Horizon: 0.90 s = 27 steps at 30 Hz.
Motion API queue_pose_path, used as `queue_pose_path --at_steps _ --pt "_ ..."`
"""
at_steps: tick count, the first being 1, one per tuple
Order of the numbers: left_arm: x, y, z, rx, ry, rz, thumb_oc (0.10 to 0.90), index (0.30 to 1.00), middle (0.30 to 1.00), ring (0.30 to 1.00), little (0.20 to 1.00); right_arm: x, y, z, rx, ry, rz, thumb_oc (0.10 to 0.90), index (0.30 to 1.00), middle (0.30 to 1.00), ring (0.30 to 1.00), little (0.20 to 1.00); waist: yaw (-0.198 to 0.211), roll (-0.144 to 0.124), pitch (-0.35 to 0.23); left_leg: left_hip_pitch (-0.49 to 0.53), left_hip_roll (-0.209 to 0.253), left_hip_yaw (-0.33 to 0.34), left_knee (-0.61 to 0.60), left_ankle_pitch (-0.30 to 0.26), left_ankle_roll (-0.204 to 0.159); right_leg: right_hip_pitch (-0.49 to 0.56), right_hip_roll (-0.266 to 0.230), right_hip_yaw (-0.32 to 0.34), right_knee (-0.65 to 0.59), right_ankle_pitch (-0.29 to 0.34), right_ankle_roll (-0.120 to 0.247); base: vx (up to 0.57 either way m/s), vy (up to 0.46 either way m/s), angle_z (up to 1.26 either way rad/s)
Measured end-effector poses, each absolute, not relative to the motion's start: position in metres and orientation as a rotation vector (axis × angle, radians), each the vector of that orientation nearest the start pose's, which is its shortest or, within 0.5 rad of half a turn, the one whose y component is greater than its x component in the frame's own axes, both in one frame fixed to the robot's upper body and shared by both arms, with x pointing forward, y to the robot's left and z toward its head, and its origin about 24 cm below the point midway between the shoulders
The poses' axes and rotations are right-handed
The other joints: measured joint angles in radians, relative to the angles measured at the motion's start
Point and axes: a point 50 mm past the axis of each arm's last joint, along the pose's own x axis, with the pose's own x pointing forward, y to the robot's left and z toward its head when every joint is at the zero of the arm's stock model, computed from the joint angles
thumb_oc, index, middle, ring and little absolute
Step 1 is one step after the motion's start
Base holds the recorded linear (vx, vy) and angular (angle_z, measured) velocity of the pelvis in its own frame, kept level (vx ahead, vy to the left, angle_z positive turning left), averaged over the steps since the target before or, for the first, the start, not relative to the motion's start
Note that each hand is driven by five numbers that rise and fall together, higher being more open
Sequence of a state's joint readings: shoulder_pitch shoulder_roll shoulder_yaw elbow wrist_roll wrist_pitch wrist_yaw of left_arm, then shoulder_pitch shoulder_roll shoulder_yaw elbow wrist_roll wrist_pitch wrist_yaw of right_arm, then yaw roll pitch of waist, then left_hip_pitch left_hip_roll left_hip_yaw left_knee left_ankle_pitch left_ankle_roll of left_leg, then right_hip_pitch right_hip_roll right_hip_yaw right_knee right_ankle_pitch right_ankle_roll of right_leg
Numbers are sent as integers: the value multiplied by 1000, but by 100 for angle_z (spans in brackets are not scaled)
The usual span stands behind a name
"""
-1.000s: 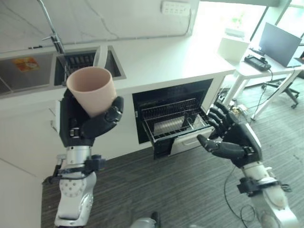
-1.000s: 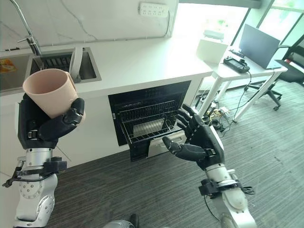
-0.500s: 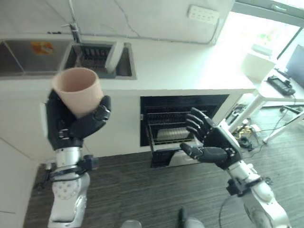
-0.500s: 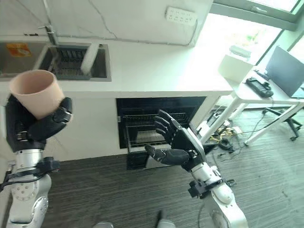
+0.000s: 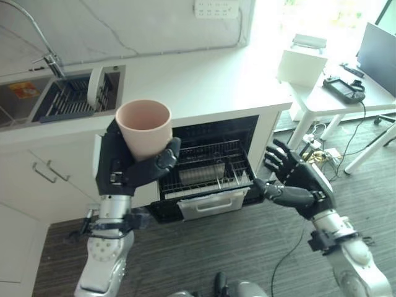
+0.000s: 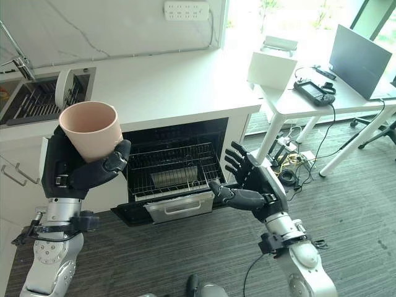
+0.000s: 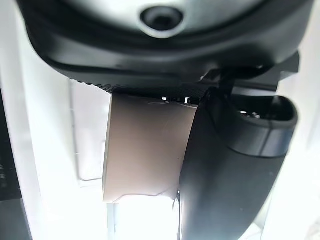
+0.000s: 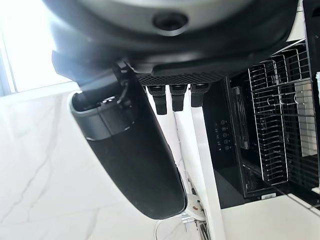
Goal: Place the dishes in the dishwasher.
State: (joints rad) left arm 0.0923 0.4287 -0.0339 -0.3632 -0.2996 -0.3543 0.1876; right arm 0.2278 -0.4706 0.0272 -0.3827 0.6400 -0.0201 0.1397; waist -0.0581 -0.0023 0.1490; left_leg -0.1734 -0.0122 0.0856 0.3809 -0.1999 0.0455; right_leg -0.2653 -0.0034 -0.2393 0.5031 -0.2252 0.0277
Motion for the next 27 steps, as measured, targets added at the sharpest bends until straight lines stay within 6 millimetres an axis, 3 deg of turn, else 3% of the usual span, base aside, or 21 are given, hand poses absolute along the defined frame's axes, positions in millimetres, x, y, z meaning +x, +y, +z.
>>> queue_pose_path --at_steps 1,2,4,5,7,8,9,10,11,13,15,19,21,24,26,27 --pt "216 198 145 33 -597 21 400 300 300 300 300 205 -196 95 173 -125 290 800 900 900 900 900 5 -33 -5 -38 -31 3 83 -46 -17 -19 -48 73 34 -25 -52 222 110 15" --pt "215 196 140 21 -573 22 400 300 300 300 300 204 -195 91 174 -106 289 800 900 900 900 900 12 -23 -9 -68 -20 -27 105 -56 -40 -8 -30 67 2 -18 -50 211 120 23" --pt "217 197 142 28 -583 18 400 300 300 300 300 201 -198 89 168 -95 281 800 900 900 900 900 45 -28 -8 -123 -2 -42 89 -42 -62 11 -11 61 -90 25 -36 271 179 17" --pt "218 199 145 18 -595 25 400 300 300 300 300 201 -201 91 160 -109 265 800 900 900 900 900 45 -38 -8 -116 18 -37 31 -23 -61 50 -11 47 -144 59 -35 258 201 18" --pt "218 199 146 17 -603 24 400 300 300 300 300 203 -206 97 154 -147 247 800 900 900 900 900 39 -25 -11 -79 36 -10 -19 34 -44 85 -13 41 -168 62 -32 356 264 10" --pt "217 199 147 22 -615 17 400 300 300 300 300 203 -206 100 157 -162 246 800 900 900 900 900 33 -26 -11 -56 25 14 -26 68 -10 106 -15 52 -187 60 -15 537 326 -12" --pt "218 198 148 19 -625 3 400 300 300 300 300 203 -207 100 163 -171 244 800 900 900 900 900 36 -5 -7 -21 39 22 -59 50 42 131 -15 35 -164 95 144 507 155 -31" --pt "219 201 149 26 -634 17 400 300 300 300 300 204 -200 101 198 -189 257 800 900 900 900 900 39 -2 1 10 34 41 -30 26 53 -12 -64 74 145 138 113 459 79 -27" --pt "219 203 147 28 -623 32 400 300 300 300 300 203 -195 101 209 -187 280 800 900 900 900 900 34 -4 0 35 17 47 -39 16 49 -33 -91 86 207 136 95 316 -96 -9" --pt "220 208 149 40 -631 49 400 300 300 300 300 199 -191 103 207 -195 323 800 900 900 900 900 35 4 -8 72 -6 53 -84 14 44 -16 -132 78 85 127 69 193 -169 11" --pt "223 211 154 35 -656 83 400 300 300 300 300 199 -189 104 205 -200 354 800 900 900 900 900 38 5 -10 84 -37 44 -91 24 45 26 -167 93 -126 149 39 167 -257 16" --pt "233 209 147 19 -626 112 400 300 300 300 300 203 -186 105 213 -195 374 800 900 900 900 900 30 8 -10 90 -88 2 -94 24 44 -37 -210 173 -163 172 45 236 -334 10" --pt "236 205 143 52 -596 98 400 300 300 300 300 205 -181 104 218 -178 396 800 900 900 900 900 8 10 -10 105 -94 -27 -105 22 41 -68 -201 190 -207 242 39 265 -423 31" --pt "238 203 138 61 -562 89 400 300 300 300 300 205 -177 100 226 -142 424 800 900 900 900 900 5 13 -8 139 -83 -70 -106 7 16 -35 -112 196 -241 284 1 233 -473 47" --pt "236 203 139 68 -553 89 400 300 300 300 300 205 -179 101 214 -125 431 800 900 900 900 900 11 -17 -8 130 -92 -34 -43 2 4 10 -77 130 -244 274 -65 165 -403 52" --pt "233 205 136 69 -542 97 400 300 300 300 300 208 -179 103 203 -126 440 800 900 900 900 900 28 -51 -6 92 -106 -14 59 -6 -51 46 -110 124 -260 245 -48 186 -481 23"
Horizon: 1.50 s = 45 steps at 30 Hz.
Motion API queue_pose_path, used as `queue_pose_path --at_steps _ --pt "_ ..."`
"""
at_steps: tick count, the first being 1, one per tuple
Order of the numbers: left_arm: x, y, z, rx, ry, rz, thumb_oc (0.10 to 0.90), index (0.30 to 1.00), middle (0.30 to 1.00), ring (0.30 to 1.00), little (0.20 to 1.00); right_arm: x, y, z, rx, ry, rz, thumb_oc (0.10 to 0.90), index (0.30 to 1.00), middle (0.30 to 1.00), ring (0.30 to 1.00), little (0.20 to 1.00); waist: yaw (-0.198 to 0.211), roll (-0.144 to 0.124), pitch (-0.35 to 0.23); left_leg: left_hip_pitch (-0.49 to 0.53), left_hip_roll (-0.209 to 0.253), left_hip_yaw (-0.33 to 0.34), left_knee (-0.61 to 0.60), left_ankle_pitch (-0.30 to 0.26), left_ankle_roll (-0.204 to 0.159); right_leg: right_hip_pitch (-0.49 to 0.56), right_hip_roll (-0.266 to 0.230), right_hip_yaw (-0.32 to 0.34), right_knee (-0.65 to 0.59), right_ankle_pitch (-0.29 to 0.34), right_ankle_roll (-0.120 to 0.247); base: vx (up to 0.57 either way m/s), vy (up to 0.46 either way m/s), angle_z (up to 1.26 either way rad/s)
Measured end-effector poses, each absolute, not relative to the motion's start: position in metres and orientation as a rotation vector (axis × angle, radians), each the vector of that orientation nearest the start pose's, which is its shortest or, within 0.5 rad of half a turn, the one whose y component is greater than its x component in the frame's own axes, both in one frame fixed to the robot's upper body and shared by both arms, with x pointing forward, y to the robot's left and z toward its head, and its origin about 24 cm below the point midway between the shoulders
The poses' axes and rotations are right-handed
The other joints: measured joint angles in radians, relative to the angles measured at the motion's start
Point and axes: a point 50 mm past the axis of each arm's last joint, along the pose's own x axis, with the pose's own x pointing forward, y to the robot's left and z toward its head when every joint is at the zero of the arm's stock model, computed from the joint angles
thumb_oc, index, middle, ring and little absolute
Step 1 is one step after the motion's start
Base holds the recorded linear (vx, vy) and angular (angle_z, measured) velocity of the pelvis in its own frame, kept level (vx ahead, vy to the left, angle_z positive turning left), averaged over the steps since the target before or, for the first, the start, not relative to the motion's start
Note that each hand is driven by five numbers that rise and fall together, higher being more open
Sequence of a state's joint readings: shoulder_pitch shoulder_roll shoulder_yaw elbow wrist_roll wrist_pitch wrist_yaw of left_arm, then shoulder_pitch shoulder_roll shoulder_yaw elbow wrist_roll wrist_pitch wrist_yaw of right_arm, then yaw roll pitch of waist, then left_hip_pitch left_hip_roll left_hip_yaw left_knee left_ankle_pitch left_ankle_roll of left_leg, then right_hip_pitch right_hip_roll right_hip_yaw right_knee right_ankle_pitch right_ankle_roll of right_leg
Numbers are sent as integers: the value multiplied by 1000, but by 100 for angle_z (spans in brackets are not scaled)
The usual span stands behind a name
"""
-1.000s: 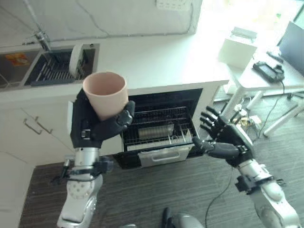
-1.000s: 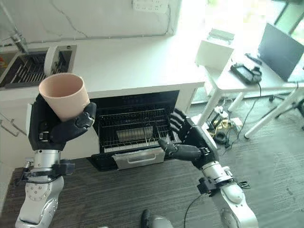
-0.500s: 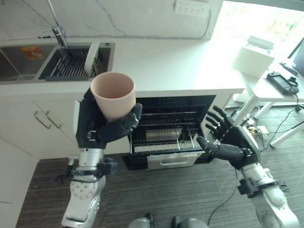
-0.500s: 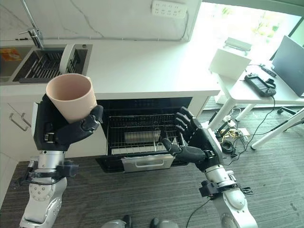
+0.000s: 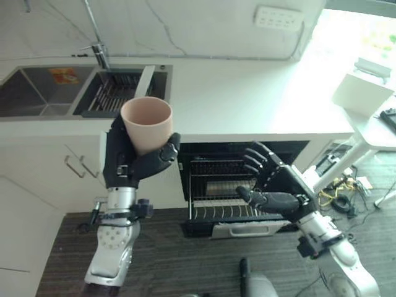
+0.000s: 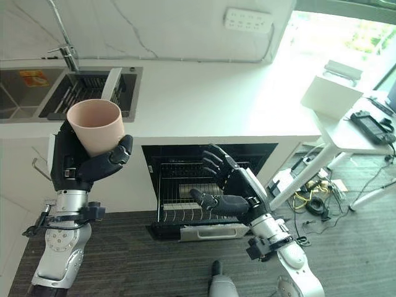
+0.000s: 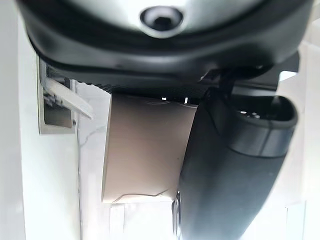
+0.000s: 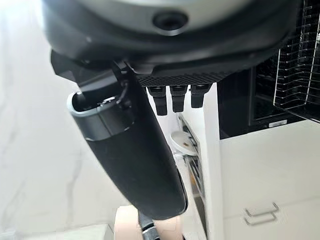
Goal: Place the dishes in the dishwasher.
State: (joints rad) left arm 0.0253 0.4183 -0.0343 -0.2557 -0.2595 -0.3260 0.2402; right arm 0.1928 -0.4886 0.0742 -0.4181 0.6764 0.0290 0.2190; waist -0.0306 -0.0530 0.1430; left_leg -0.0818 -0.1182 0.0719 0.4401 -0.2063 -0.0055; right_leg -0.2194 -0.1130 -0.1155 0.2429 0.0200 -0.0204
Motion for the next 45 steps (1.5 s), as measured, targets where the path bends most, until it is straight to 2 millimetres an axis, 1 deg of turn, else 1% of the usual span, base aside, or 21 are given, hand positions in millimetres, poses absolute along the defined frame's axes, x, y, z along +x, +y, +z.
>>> queue_pose_path --at_steps 1,2,3,4,5,6,7,8,9,10,11,13,15,17,20,22,26,31,34,39,45 --pt "232 205 133 75 -520 103 400 300 300 300 300 218 -181 103 210 -125 435 800 900 900 900 900 13 -6 3 -76 66 5 139 -63 -12 8 8 0 3 -7 12 164 -447 23" --pt "232 204 130 80 -504 94 400 300 300 300 300 222 -183 105 210 -130 413 800 900 900 900 900 16 -6 2 -107 195 -1 116 -76 -42 3 31 -24 34 -27 20 180 -517 32" --pt "231 204 130 75 -501 100 400 300 300 300 300 226 -186 111 189 -136 427 800 900 900 900 900 -1 11 -7 -87 281 7 -33 -15 -74 -42 37 -66 127 -74 39 122 -423 23" --pt "230 207 127 83 -474 112 400 300 300 300 300 228 -186 111 181 -117 437 800 900 900 900 900 14 -19 -9 -59 284 17 -70 10 -94 -61 40 -71 166 -122 24 96 -389 7" --pt "228 209 124 102 -457 111 400 300 300 300 300 226 -186 111 190 -119 437 800 900 900 900 900 22 -36 -19 -42 291 23 -101 24 -103 -42 51 -72 138 -121 22 73 -304 -6" --pt "229 211 125 115 -452 108 400 300 300 300 300 226 -186 112 223 -127 437 800 900 900 900 900 23 -42 -23 -37 301 27 -122 33 -109 -32 56 -97 127 -110 2 70 -266 21" --pt "229 210 125 115 -456 103 400 300 300 300 300 224 -187 111 239 -126 432 800 900 900 900 900 9 -52 -33 -37 311 32 -131 39 -98 -30 54 -108 120 -119 -8 56 -160 44" --pt "230 206 125 111 -458 87 400 300 300 300 300 224 -188 110 249 -123 417 800 900 900 900 900 2 -44 -31 -37 321 85 -134 59 -72 -33 49 -123 124 -127 -15 64 -149 48" --pt "231 201 124 113 -454 64 400 300 300 300 300 222 -193 109 254 -119 402 800 900 900 900 900 -5 -19 -31 -27 322 102 -156 72 -74 -36 50 -130 134 -136 -14 77 -100 29" --pt "230 191 120 141 -445 12 400 300 300 300 300 221 -196 107 268 -108 384 800 900 900 900 900 -10 13 -30 -32 306 78 -162 72 -80 -35 45 -126 136 -138 -13 78 -77 -2" --pt "232 184 116 197 -454 -17 400 300 300 300 300 222 -196 103 272 -93 384 800 900 900 900 900 -19 29 -31 -31 266 20 -175 66 -90 -35 40 -111 136 -135 -7 74 -54 -23" --pt "235 182 113 256 -466 -26 400 300 300 300 300 222 -194 98 278 -70 386 800 900 900 900 900 -25 27 -31 -17 264 30 -175 59 -99 -34 42 -89 137 -131 5 46 3 -31" --pt "241 182 114 319 -486 8 400 300 300 300 300 222 -193 98 294 -68 396 800 900 900 900 900 -40 20 -32 -19 257 37 -165 53 -90 -30 36 -80 113 -108 17 55 24 -13" --pt "241 184 114 346 -499 44 400 300 300 300 300 222 -192 98 328 -70 406 800 900 900 900 900 -44 18 -33 -17 257 51 -158 47 -80 -19 33 -77 94 -91 17 33 32 -8" --pt "242 185 117 358 -521 71 400 300 300 300 300 223 -190 101 335 -81 426 800 900 900 900 900 -45 15 -35 -14 249 61 -146 36 -67 -10 31 -60 76 -76 28 21 48 -11" --pt "245 182 118 411 -546 74 400 300 300 300 300 226 -185 104 348 -89 450 800 900 900 900 900 -46 14 -35 -10 244 66 -142 33 -61 -1 27 -57 60 -63 35 11 53 -7" --pt "248 173 121 488 -592 45 400 300 300 300 300 231 -175 110 380 -107 491 800 900 900 900 900 -46 10 -39 -9 235 85 -124 21 -45 4 19 -39 52 -52 47 6 45 -10" --pt "249 157 120 601 -642 -64 400 300 300 300 300 229 -158 104 441 -70 539 800 900 900 900 900 -49 -3 -64 -18 231 94 -110 13 -36 4 16 -32 35 -34 53 -3 27 -6" --pt "247 149 119 665 -672 -115 400 300 300 300 300 232 -154 107 451 -77 550 800 900 900 900 900 -49 4 -71 -20 228 101 -99 9 -29 4 13 -24 30 -26 57 -2 30 -6" --pt "247 141 115 693 -689 -144 400 300 300 300 300 233 -148 106 454 -64 562 800 900 900 900 900 -48 5 -95 -21 226 114 -96 7 -26 3 13 -10 16 -17 66 0 11 -7" --pt "245 131 112 718 -712 -179 400 300 300 300 300 235 -140 106 451 -43 584 800 900 900 900 900 -51 3 -98 -20 223 129 -95 6 -20 3 13 7 -1 -5 70 5 10 -8"
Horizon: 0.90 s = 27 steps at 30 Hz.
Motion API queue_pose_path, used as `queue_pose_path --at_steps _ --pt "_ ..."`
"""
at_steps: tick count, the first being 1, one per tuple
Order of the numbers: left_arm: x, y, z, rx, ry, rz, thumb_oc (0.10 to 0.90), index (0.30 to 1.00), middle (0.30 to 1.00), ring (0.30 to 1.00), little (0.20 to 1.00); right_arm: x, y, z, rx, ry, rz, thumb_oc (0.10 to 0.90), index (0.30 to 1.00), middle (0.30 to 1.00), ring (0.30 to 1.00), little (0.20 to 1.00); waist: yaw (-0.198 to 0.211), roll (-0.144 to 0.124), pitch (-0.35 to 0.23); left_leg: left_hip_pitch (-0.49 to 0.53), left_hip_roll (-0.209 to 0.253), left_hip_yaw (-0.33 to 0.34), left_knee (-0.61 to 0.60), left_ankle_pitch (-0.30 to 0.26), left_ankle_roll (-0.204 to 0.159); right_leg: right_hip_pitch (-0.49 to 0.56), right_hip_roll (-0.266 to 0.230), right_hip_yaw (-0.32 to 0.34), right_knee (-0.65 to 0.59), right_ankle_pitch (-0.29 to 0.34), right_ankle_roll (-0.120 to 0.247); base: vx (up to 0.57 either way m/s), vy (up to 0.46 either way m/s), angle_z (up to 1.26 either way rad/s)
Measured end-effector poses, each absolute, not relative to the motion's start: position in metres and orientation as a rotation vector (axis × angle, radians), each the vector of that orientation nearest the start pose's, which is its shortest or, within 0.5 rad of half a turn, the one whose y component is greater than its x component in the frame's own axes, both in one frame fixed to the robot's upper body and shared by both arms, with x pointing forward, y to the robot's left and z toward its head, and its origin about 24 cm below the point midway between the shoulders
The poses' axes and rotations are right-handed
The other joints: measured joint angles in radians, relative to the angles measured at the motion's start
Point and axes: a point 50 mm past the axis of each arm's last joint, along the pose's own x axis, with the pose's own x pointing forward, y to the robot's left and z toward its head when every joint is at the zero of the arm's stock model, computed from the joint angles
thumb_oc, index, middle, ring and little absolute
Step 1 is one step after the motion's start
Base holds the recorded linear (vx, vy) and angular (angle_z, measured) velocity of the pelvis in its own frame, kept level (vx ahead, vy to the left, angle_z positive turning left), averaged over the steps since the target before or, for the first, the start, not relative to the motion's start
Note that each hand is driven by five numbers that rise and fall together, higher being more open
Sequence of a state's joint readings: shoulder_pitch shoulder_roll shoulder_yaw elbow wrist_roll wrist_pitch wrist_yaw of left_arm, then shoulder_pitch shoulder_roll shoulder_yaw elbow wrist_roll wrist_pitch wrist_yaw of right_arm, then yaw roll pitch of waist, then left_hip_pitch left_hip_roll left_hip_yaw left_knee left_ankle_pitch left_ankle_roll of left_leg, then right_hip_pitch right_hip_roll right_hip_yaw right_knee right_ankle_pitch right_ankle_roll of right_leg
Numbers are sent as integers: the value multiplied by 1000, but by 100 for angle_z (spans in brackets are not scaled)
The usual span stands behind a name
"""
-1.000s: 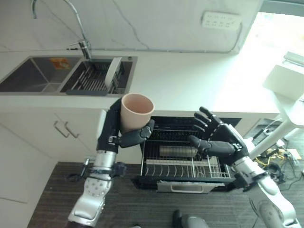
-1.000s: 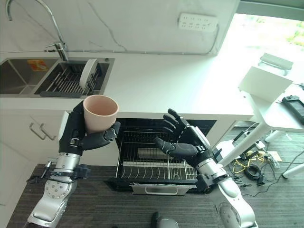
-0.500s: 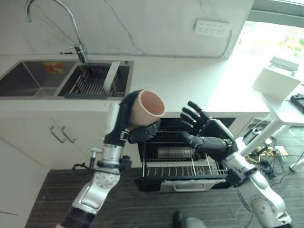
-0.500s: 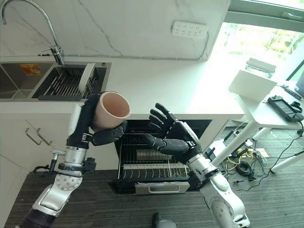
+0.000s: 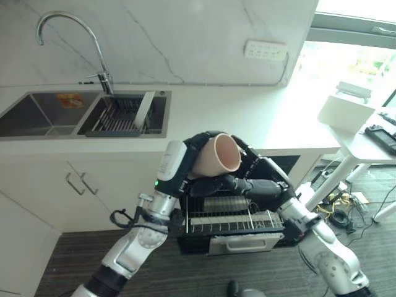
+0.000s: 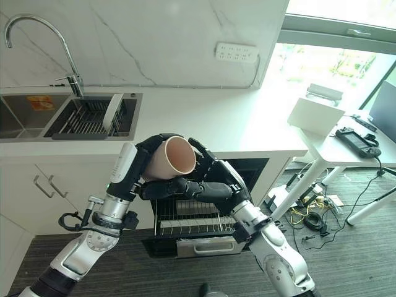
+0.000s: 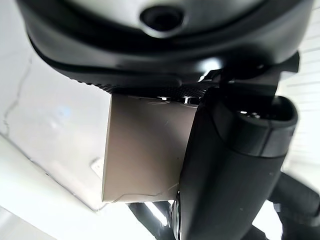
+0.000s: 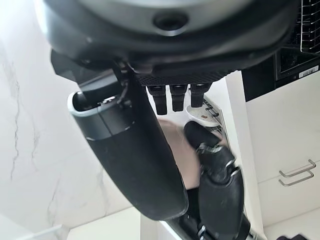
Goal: Place the dishes in the dishwasher.
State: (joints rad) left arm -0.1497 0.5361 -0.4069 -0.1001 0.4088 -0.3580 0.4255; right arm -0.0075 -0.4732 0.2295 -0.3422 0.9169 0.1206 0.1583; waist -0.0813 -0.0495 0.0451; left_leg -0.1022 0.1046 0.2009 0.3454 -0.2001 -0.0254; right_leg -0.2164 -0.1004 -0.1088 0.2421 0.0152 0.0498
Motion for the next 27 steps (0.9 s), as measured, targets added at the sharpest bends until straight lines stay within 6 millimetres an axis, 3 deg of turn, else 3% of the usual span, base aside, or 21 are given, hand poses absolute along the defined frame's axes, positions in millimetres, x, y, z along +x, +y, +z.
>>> queue_pose_path --at_steps 15,16,17,18,19,27 --pt "252 129 107 727 -699 -178 400 300 300 300 300 239 -133 107 449 -9 570 800 900 900 900 900 2 -7 -10 2 -2 19 4 -3 6 2 4 20 -22 22 4 8 7 -3" --pt "252 129 107 728 -698 -178 400 300 300 300 300 239 -133 107 450 -6 568 734 801 801 801 801 2 -8 -11 2 -2 19 4 -3 6 3 4 21 -24 23 6 0 0 0" --pt "252 129 106 728 -696 -181 400 300 300 300 300 239 -132 107 450 -5 566 582 573 573 573 573 1 -8 -11 2 -2 20 4 -3 7 5 4 22 -27 25 6 0 0 0" --pt "252 128 106 728 -696 -181 400 300 300 300 300 239 -132 107 450 -3 563 522 484 484 484 484 1 -8 -11 2 -2 22 4 -3 7 5 4 23 -30 26 6 6 44 -4" --pt "252 129 106 728 -696 -178 400 300 300 300 300 239 -132 106 448 9 556 400 300 300 300 300 0 -8 -11 2 -3 25 4 -3 8 5 3 25 -33 26 5 9 38 -5" --pt "255 128 109 753 -695 -219 400 300 300 300 300 241 -137 94 432 68 502 400 300 300 300 300 0 -7 -19 2 -4 39 4 -5 12 -2 4 39 -37 33 7 -5 16 -4"
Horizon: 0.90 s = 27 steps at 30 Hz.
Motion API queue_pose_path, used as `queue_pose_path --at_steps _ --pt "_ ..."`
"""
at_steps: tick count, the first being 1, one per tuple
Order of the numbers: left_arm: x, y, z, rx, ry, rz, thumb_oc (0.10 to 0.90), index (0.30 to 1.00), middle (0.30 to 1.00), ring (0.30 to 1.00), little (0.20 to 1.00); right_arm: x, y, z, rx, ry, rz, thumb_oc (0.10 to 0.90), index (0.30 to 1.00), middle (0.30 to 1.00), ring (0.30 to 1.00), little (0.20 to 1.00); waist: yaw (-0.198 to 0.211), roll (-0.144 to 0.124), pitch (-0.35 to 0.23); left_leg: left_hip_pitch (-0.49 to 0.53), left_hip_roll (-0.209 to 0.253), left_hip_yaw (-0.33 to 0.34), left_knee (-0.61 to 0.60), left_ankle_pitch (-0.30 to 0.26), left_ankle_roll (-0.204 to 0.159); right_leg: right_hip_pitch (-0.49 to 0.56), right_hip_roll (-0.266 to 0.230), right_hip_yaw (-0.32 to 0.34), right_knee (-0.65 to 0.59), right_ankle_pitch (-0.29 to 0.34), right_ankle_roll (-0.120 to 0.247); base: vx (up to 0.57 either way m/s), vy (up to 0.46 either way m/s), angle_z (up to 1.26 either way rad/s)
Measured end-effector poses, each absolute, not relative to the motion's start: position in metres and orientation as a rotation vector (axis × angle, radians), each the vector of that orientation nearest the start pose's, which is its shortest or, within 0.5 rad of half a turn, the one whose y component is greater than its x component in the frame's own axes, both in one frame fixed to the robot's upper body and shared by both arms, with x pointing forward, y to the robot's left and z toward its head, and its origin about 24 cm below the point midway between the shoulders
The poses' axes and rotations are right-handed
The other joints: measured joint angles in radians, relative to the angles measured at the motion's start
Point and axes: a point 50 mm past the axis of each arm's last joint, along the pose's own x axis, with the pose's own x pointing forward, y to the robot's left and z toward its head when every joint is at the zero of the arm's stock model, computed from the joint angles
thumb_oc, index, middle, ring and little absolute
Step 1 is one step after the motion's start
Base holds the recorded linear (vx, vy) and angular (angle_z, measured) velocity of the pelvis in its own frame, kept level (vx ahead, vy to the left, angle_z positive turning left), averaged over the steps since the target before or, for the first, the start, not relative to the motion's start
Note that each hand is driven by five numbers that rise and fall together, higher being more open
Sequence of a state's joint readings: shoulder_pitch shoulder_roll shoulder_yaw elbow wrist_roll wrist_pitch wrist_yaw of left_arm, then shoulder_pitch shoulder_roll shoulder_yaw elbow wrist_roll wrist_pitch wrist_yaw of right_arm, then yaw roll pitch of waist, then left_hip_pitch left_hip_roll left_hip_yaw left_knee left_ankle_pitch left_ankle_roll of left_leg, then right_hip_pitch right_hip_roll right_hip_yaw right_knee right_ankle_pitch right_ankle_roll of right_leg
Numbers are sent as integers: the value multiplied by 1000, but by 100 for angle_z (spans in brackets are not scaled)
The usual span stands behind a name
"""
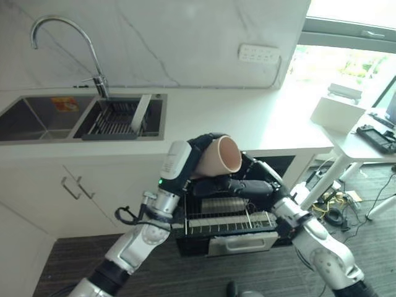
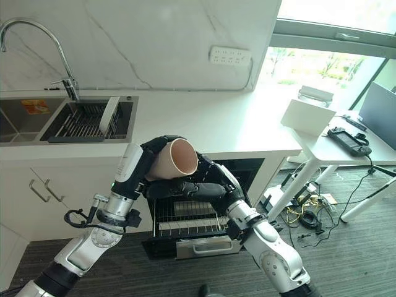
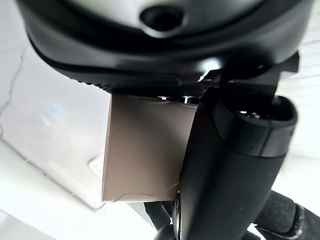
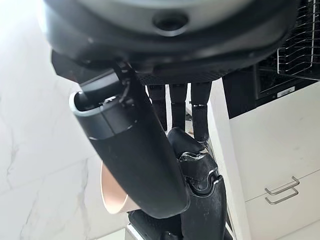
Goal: Place the dishes in the dishwasher.
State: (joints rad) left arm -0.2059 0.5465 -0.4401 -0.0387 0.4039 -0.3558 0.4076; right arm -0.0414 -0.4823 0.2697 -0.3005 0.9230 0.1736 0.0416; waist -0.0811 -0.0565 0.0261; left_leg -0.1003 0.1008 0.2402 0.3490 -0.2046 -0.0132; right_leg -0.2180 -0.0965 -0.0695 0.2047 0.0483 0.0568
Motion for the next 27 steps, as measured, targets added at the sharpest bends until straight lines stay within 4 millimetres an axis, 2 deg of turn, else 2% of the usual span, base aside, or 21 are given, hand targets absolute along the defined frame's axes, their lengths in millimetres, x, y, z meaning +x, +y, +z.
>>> queue_pose_path --at_steps 5,8,9,10,13,15,17,27 --pt "257 130 114 783 -719 -256 400 300 300 300 300 242 -139 89 455 100 476 400 300 300 300 300 -13 2 -2 0 -2 5 0 0 2 1 0 4 -10 7 1 -10 11 -3" --pt "257 131 113 797 -717 -261 400 300 300 300 300 240 -140 82 455 128 456 400 300 300 300 300 -19 18 -13 -1 -4 7 -1 0 3 1 -1 8 -14 15 7 -45 35 -2" --pt "257 131 112 803 -711 -267 400 300 300 300 300 238 -140 79 465 141 450 623 634 634 634 634 -18 19 -13 -1 -4 10 0 0 5 1 -1 9 -16 16 6 -35 30 -6" --pt "257 131 109 802 -703 -271 400 300 300 300 300 237 -140 78 464 147 450 800 900 900 900 900 -19 19 -13 -1 -5 13 0 0 6 1 -2 11 -19 15 5 -23 22 -8" --pt "258 130 98 804 -665 -292 400 300 300 300 300 236 -141 76 437 168 470 800 900 900 900 900 -20 19 -17 -1 -4 26 -2 0 10 0 -3 17 -32 21 3 -15 9 -10" --pt "260 132 77 824 -583 -314 400 300 300 300 300 233 -139 71 390 210 497 800 900 900 900 900 -22 14 -37 -1 -4 27 -5 0 11 -1 -3 15 -34 21 3 -28 1 -3" --pt "263 134 68 819 -533 -296 400 300 300 300 300 230 -133 67 389 236 529 800 900 900 900 900 -21 13 -38 -1 -4 27 -5 0 11 -1 -3 14 -33 22 3 -41 0 0" --pt "262 127 64 764 -514 -273 400 300 300 300 300 232 -130 72 425 191 537 800 900 900 900 900 -12 5 -36 14 -5 33 -35 4 12 2 -3 6 -46 27 10 -38 0 -1"
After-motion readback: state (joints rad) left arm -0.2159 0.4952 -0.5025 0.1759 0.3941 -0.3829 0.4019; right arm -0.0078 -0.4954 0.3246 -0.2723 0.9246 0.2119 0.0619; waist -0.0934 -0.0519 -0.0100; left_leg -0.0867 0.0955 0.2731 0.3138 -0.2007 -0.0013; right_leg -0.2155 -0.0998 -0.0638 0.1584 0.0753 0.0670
